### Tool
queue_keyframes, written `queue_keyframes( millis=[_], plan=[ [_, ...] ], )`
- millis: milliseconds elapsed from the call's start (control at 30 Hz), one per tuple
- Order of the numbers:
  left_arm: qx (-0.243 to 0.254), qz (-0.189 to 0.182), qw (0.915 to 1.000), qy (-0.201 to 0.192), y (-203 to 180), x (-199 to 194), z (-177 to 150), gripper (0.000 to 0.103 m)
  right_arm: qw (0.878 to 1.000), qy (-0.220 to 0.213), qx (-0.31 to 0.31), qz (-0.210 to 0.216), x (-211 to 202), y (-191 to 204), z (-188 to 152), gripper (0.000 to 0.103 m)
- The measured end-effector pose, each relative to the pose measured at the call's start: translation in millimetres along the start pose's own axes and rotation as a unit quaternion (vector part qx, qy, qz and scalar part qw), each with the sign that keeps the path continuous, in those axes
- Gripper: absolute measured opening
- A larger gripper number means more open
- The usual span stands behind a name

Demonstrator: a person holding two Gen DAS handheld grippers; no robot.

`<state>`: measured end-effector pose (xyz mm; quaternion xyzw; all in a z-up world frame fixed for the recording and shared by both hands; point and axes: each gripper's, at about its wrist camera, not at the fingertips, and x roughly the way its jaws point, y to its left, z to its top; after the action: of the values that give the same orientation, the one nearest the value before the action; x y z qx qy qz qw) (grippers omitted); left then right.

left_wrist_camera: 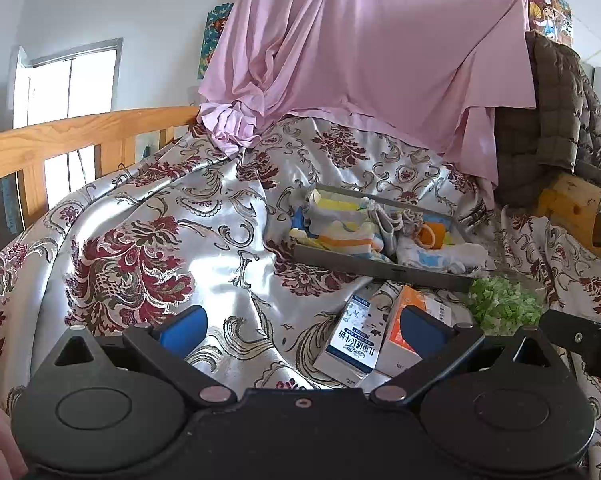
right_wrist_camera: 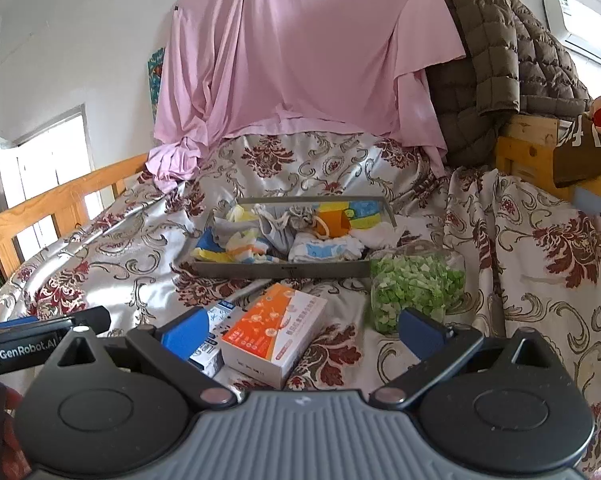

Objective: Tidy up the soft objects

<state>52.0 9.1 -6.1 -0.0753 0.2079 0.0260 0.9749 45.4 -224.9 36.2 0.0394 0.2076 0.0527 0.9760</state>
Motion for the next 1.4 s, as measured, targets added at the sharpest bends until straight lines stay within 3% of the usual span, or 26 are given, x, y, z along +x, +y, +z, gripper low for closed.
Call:
queue_keyframes(
  millis=[367,700,933,1400],
  plan=[
    [0.013,0.022,0.9996,0.013,-4,5,-1,0.102,1.000,0.027,0.002,-0.015,12,0,-4,0.103],
    [0.031,0.040,0.9978,0.041,-11,16,-4,0.102,0.995,0.059,0.014,-0.073,31,-6,-6,0.103],
    [0.048,0.054,0.9950,0.069,-16,32,-5,0.102,0.995,0.067,0.004,-0.074,38,-4,-9,0.103],
    [0.041,0.070,0.9946,0.064,-14,36,-5,0.102,0.995,0.066,-0.008,-0.081,47,-2,-9,0.103]
  ],
)
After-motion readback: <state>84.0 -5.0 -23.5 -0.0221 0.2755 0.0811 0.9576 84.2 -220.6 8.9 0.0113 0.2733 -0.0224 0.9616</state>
